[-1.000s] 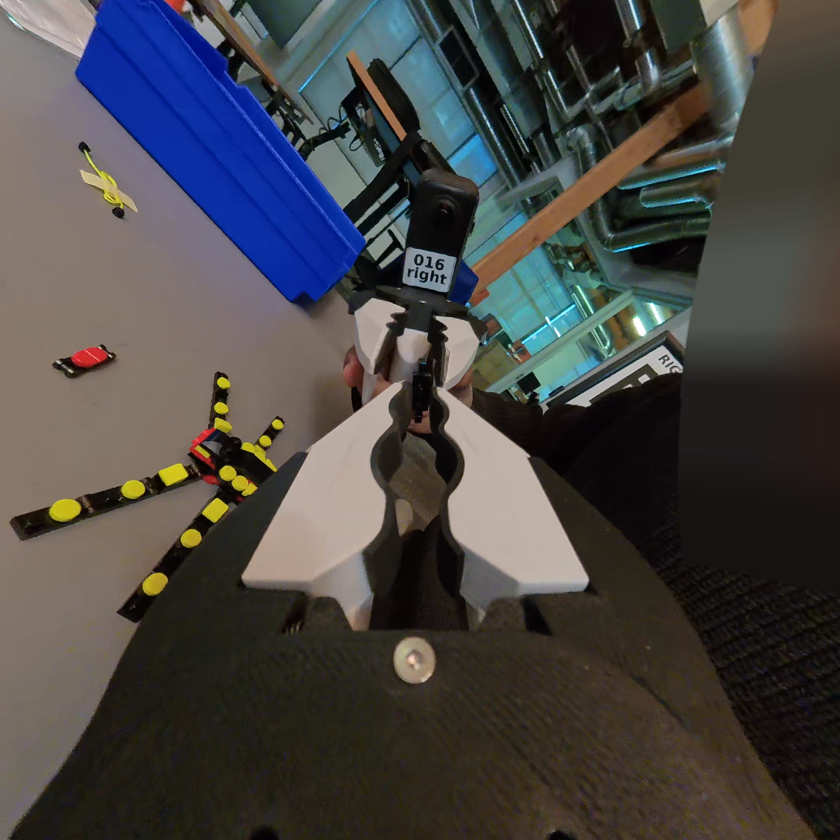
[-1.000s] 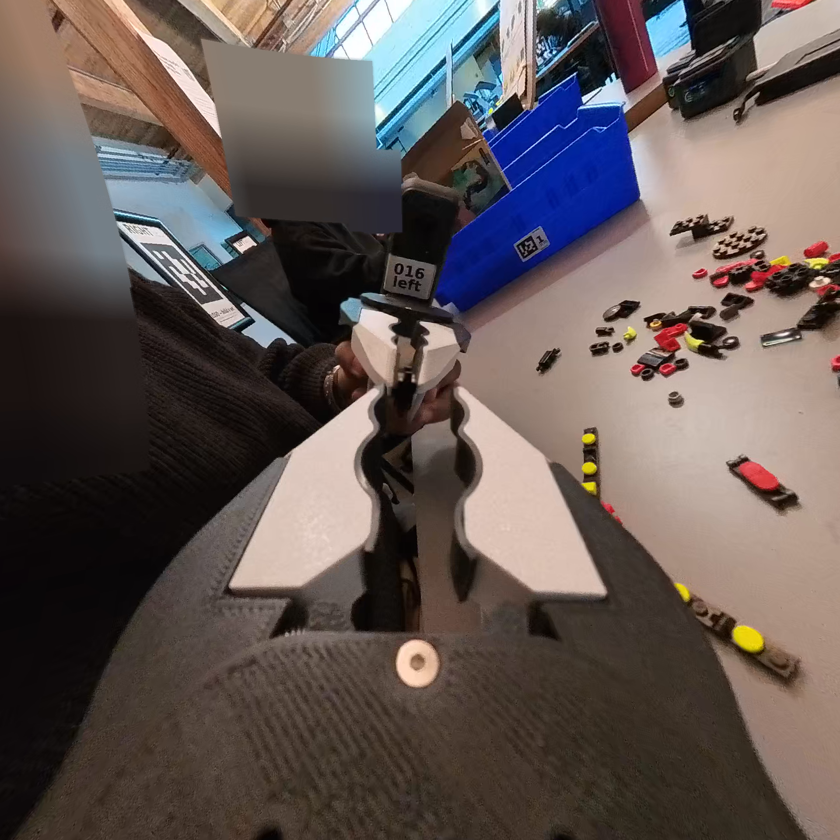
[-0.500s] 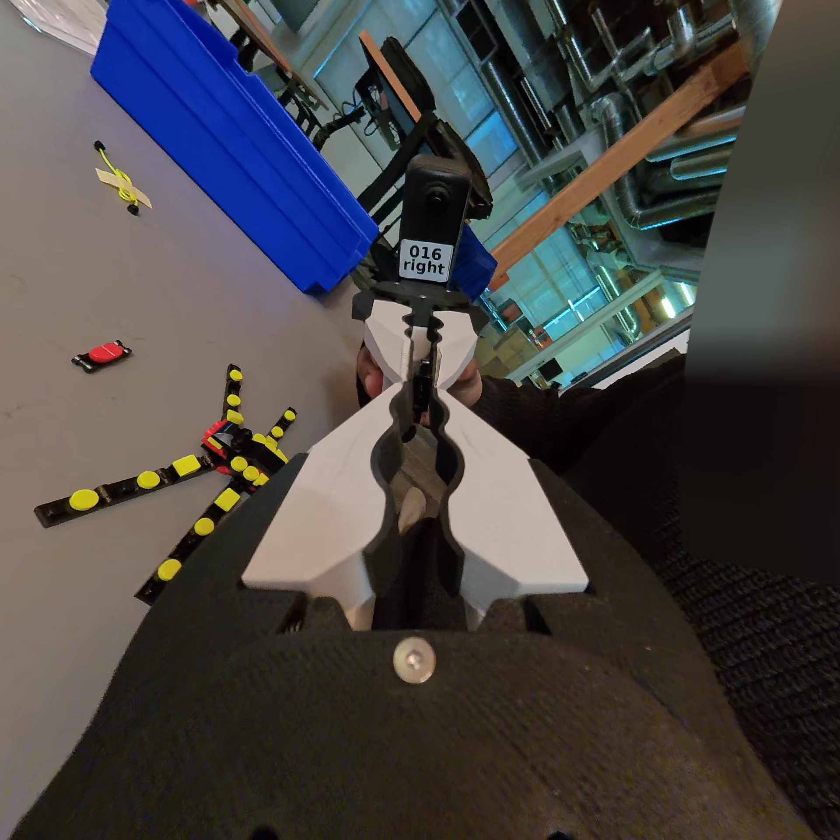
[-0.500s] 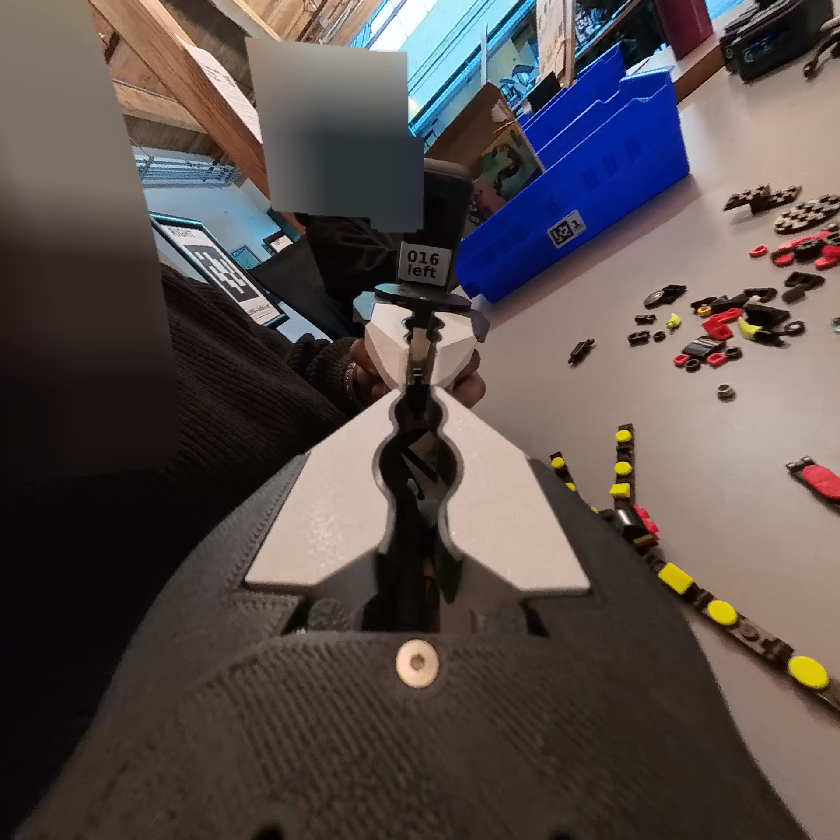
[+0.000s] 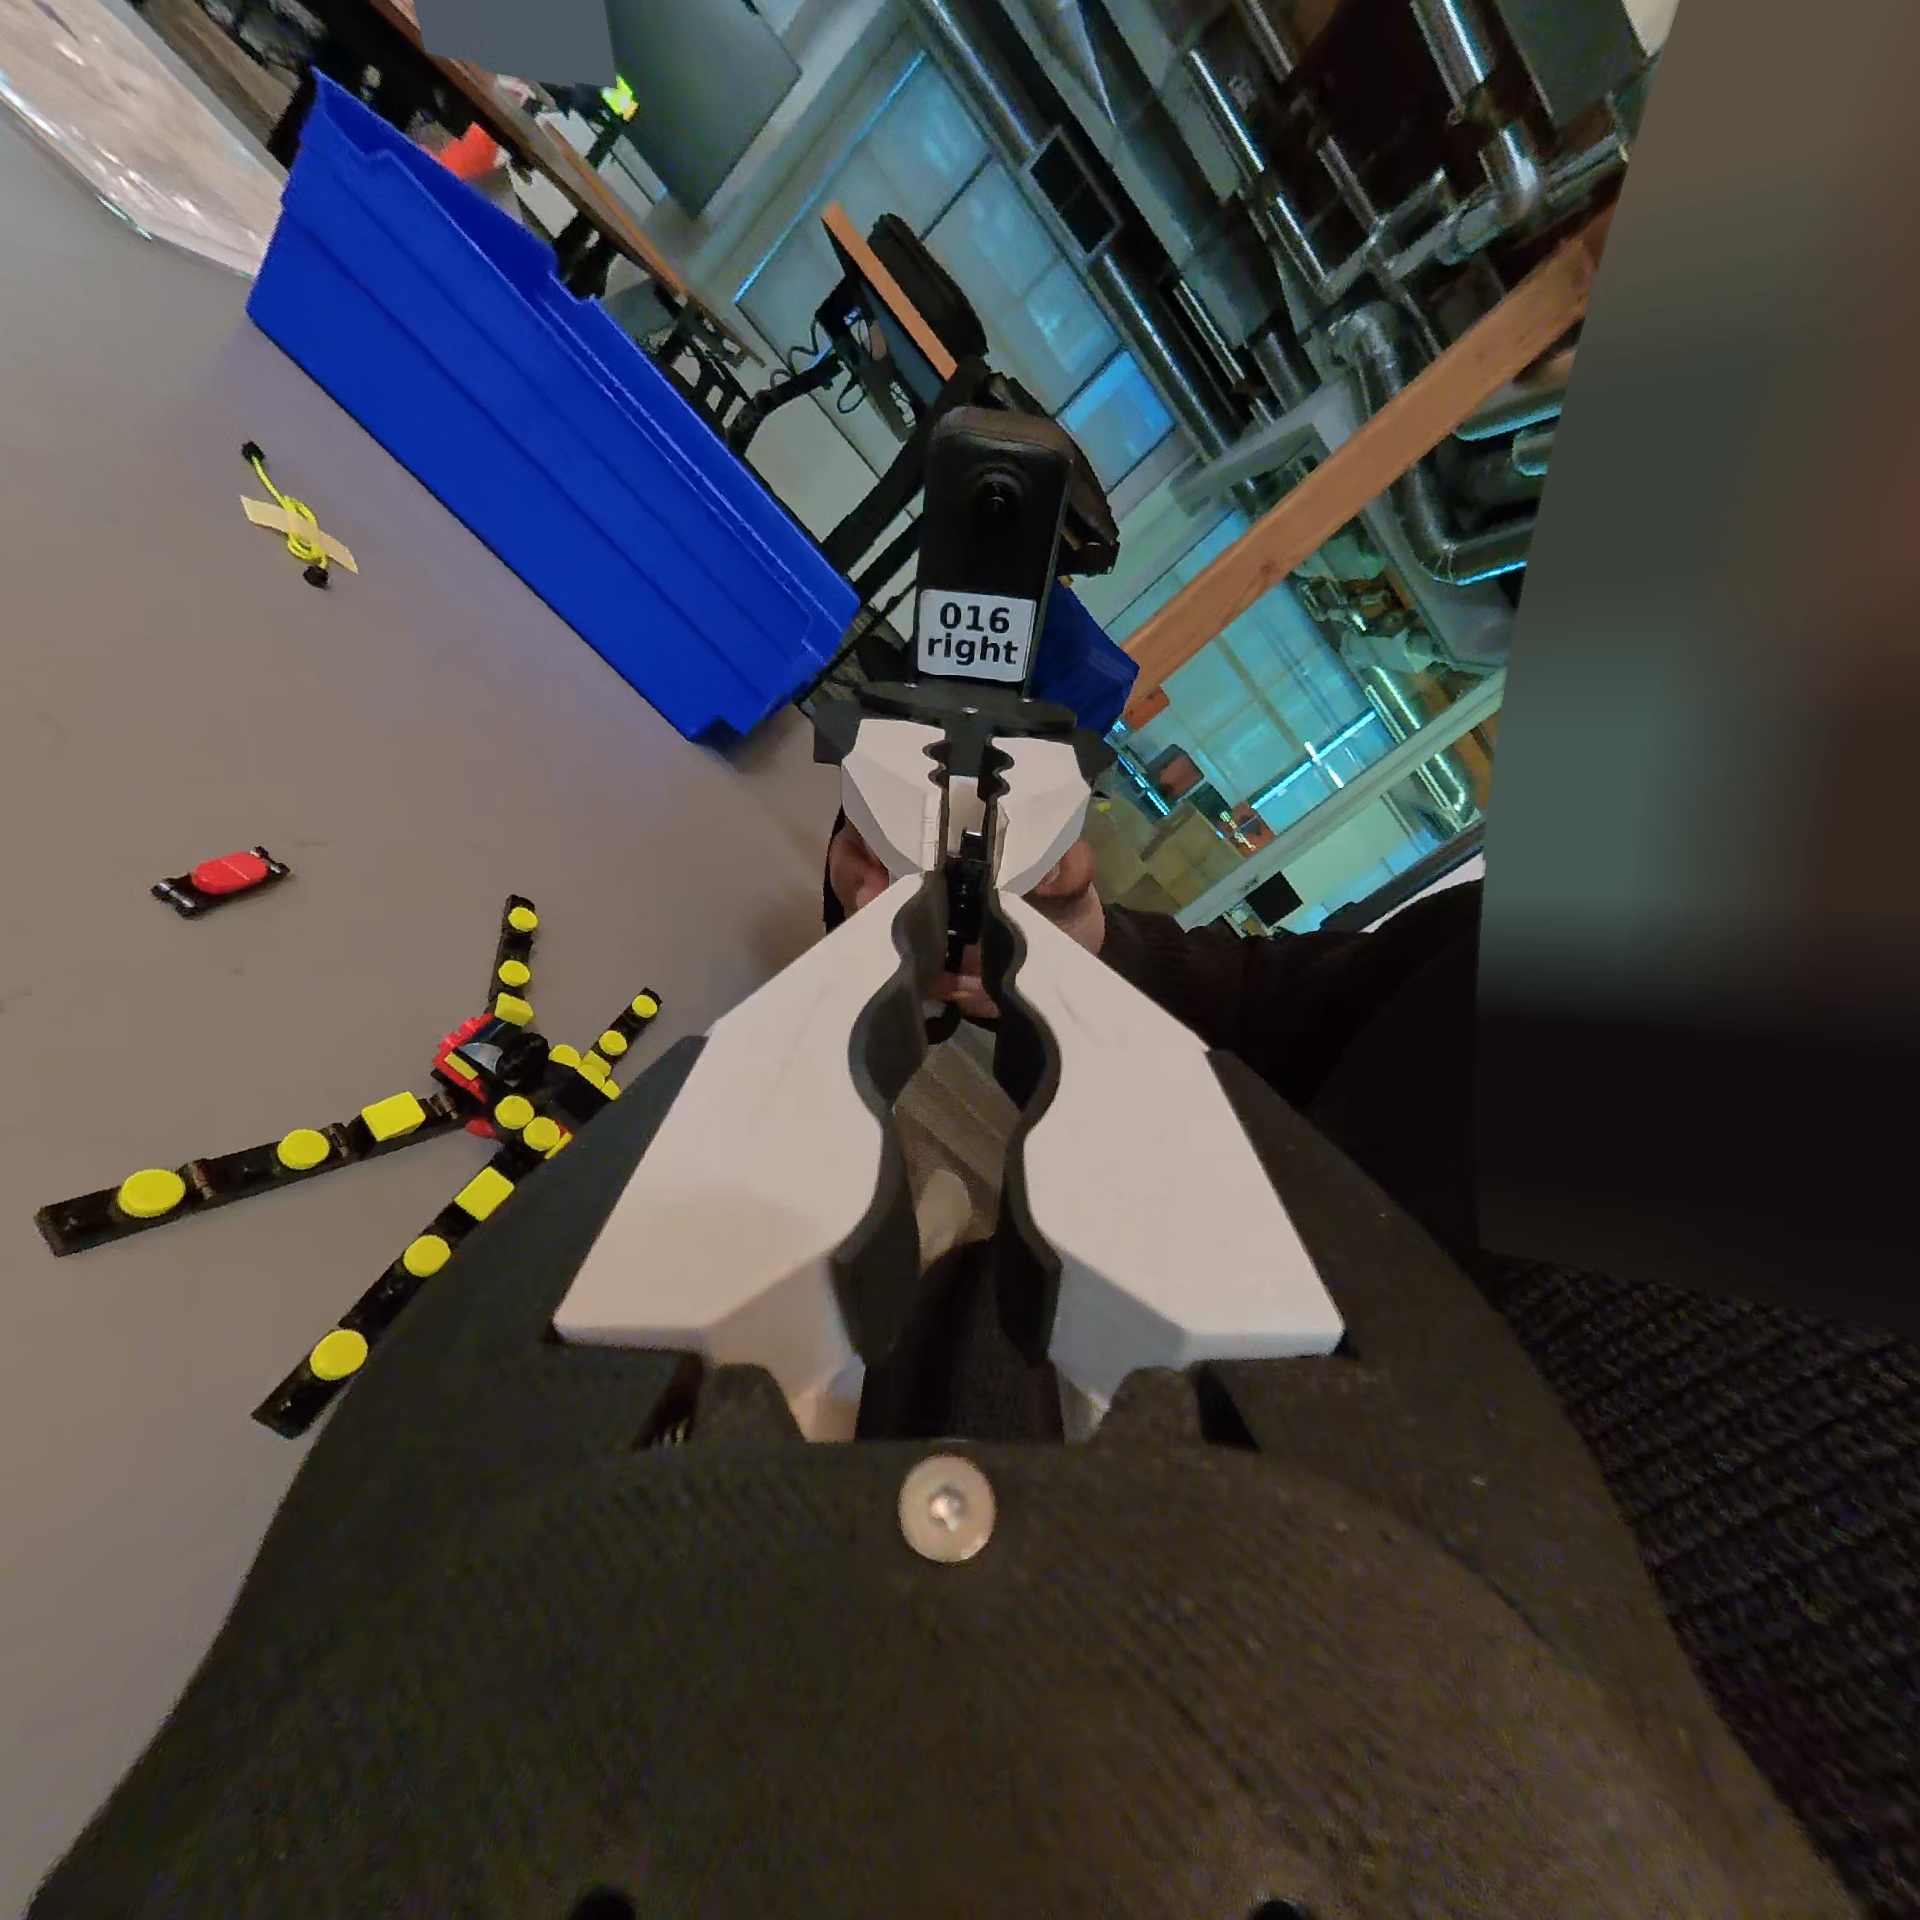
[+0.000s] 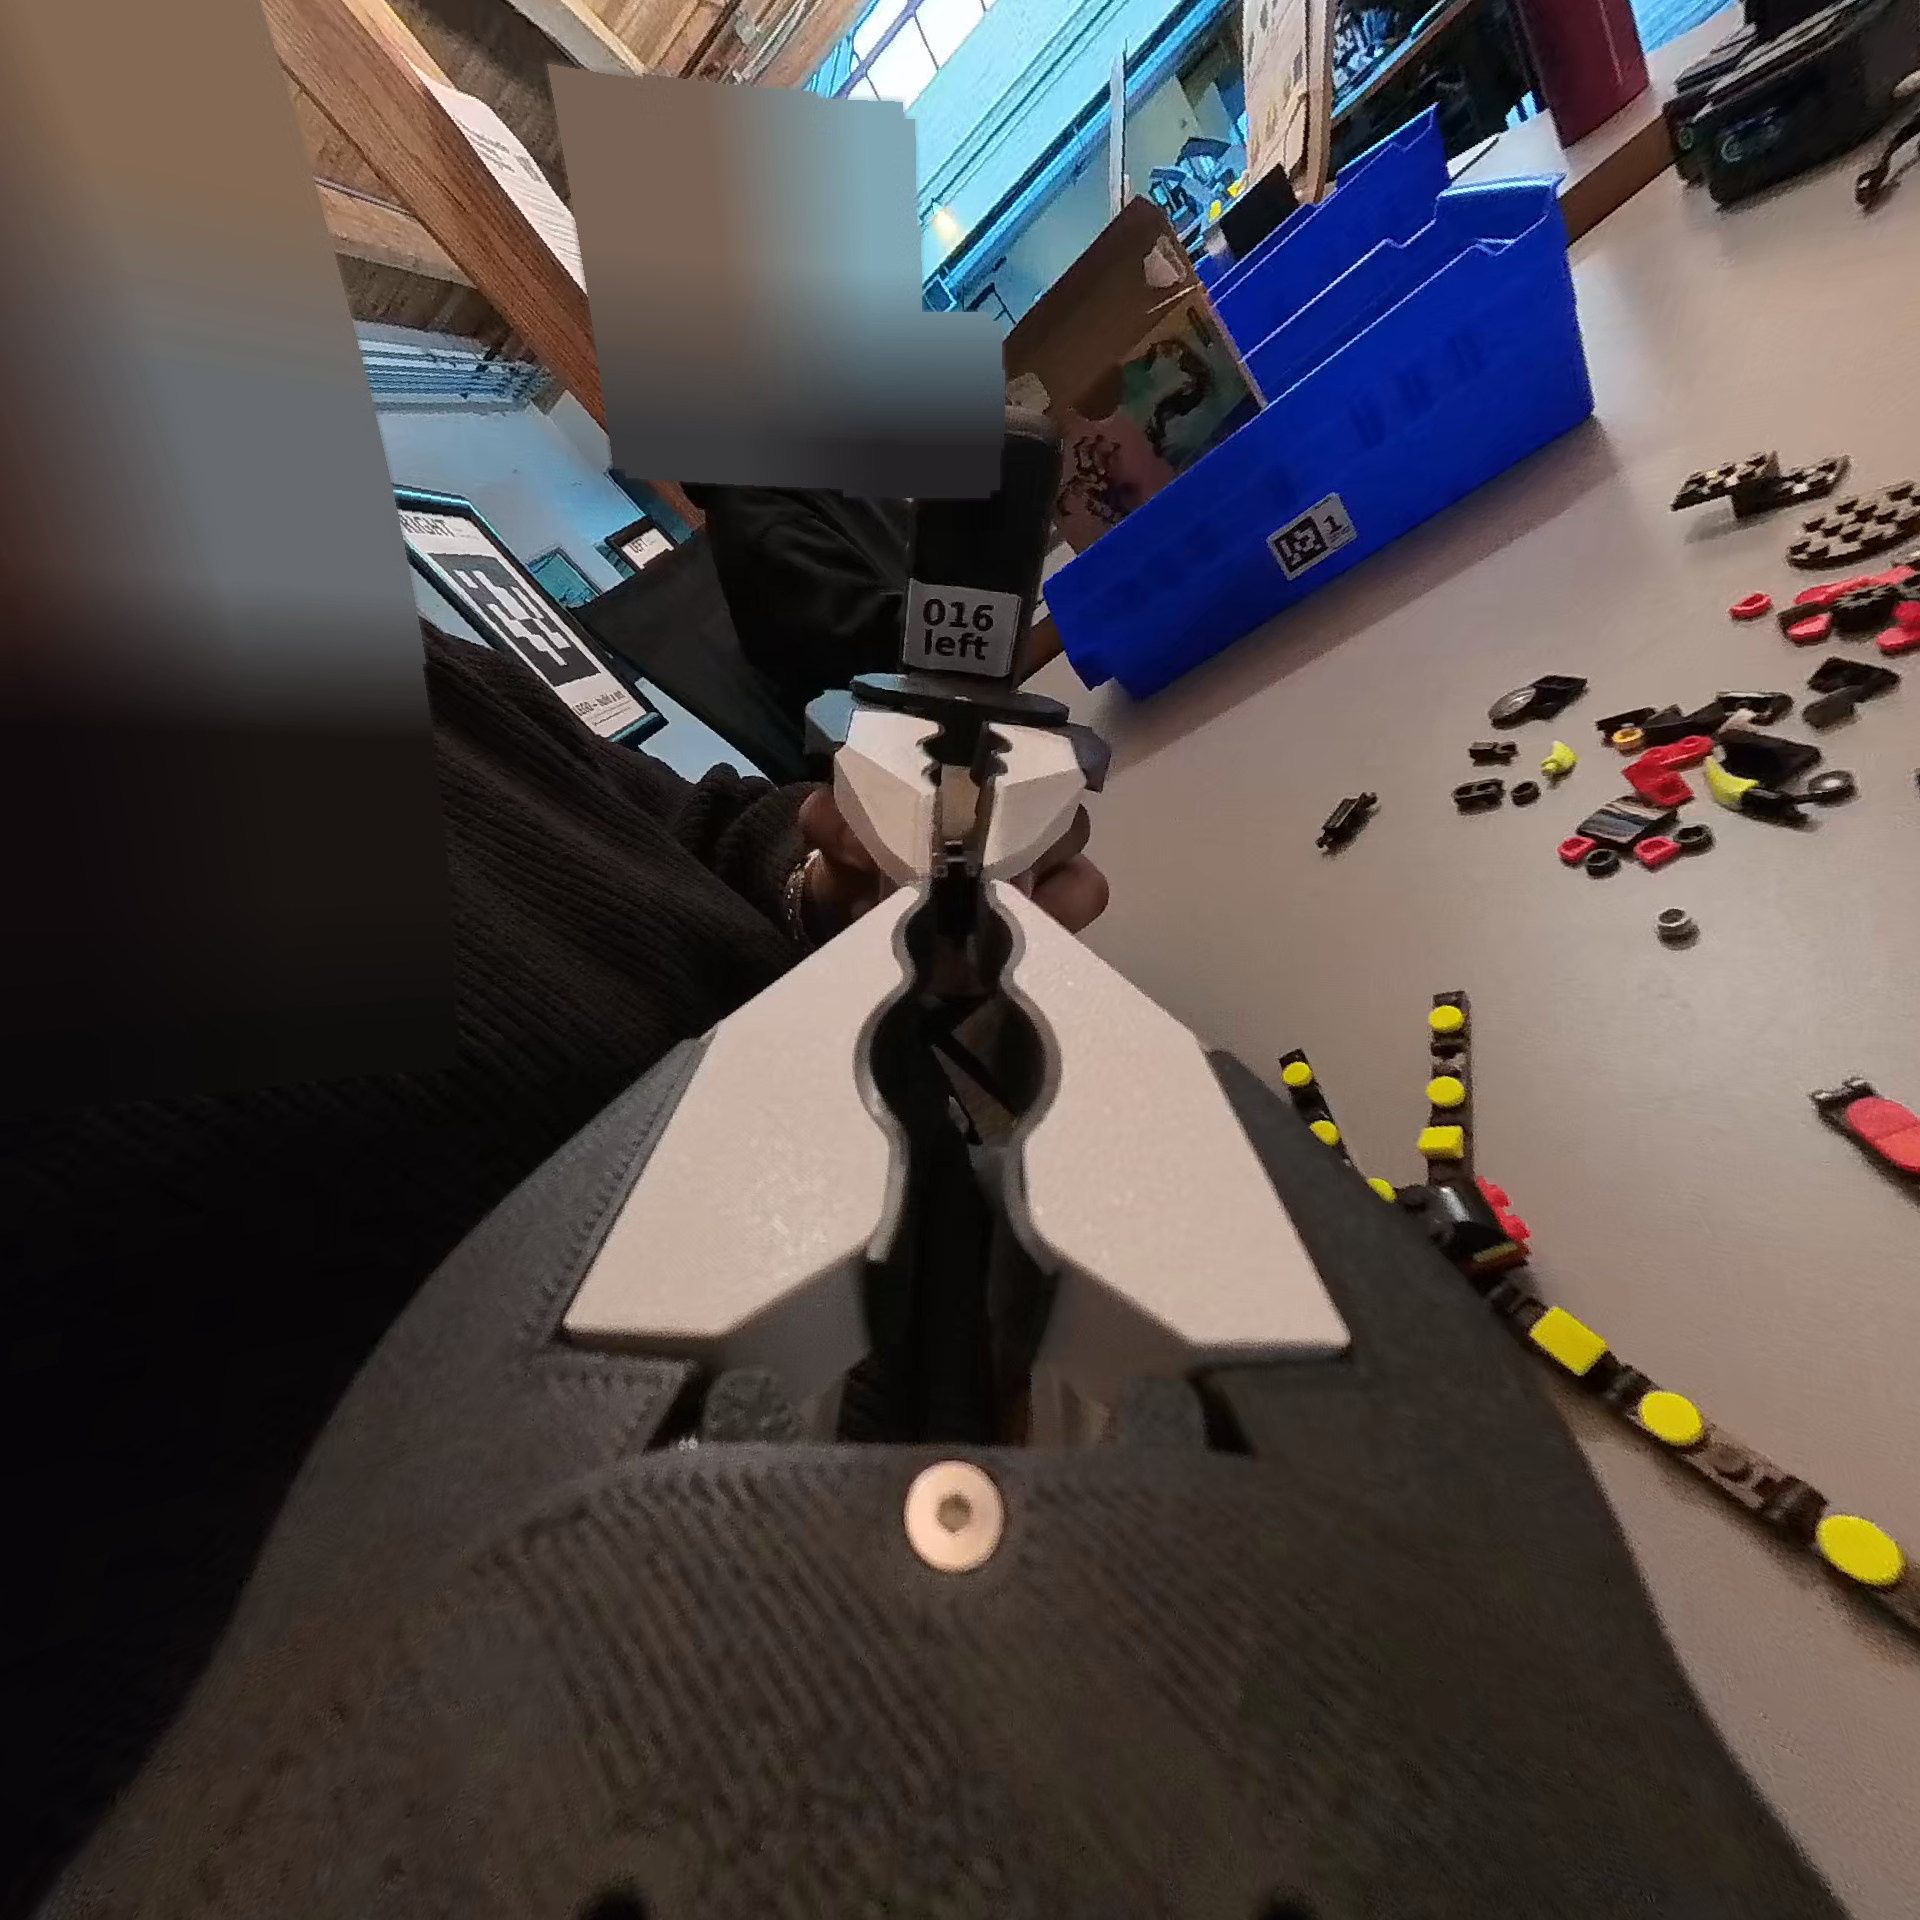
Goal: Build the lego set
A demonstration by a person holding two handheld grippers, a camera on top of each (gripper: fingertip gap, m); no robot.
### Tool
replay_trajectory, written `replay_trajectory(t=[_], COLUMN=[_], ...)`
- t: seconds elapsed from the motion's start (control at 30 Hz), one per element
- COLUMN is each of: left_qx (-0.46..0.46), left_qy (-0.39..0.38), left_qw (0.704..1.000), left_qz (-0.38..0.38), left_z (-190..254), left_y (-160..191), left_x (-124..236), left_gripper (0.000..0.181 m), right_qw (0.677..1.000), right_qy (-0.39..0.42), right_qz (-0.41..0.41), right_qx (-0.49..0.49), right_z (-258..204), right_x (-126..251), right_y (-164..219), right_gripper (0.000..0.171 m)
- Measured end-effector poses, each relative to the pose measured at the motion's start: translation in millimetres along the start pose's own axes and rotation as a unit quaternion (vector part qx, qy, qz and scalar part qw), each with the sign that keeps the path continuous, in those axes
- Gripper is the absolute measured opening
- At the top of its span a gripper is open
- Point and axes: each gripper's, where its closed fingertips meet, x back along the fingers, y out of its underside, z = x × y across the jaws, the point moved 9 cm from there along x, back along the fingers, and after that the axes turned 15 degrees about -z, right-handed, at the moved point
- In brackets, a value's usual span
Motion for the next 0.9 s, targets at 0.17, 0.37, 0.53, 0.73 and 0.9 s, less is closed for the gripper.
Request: replay_trajectory(t=[0.17,0.37,0.53,0.73,0.9], left_qx=[0.031,-0.073,-0.26,-0.397,-0.403], left_qy=[0.017,-0.059,-0.138,-0.203,-0.215], left_qw=[0.997,0.995,0.952,0.887,0.881], left_qz=[0.067,0.031,-0.08,-0.121,-0.124], left_z=[-4,-4,10,23,21], left_y=[-6,-9,3,22,23], left_x=[16,18,0,-16,-17], left_gripper=[0.0,0.0,0.035,0.037,0.027], right_qw=[1.0,1.0,0.989,0.969,0.966], right_qy=[0.023,0.022,-0.071,-0.134,-0.144], right_qz=[0.0,-0.009,-0.011,-0.032,-0.039], right_qx=[-0.002,0.0,-0.132,-0.206,-0.21], right_z=[6,5,20,25,22], right_x=[11,12,10,1,-4], right_y=[2,-1,12,23,24], right_gripper=[0.005,0.005,0.005,0.005,0.005])
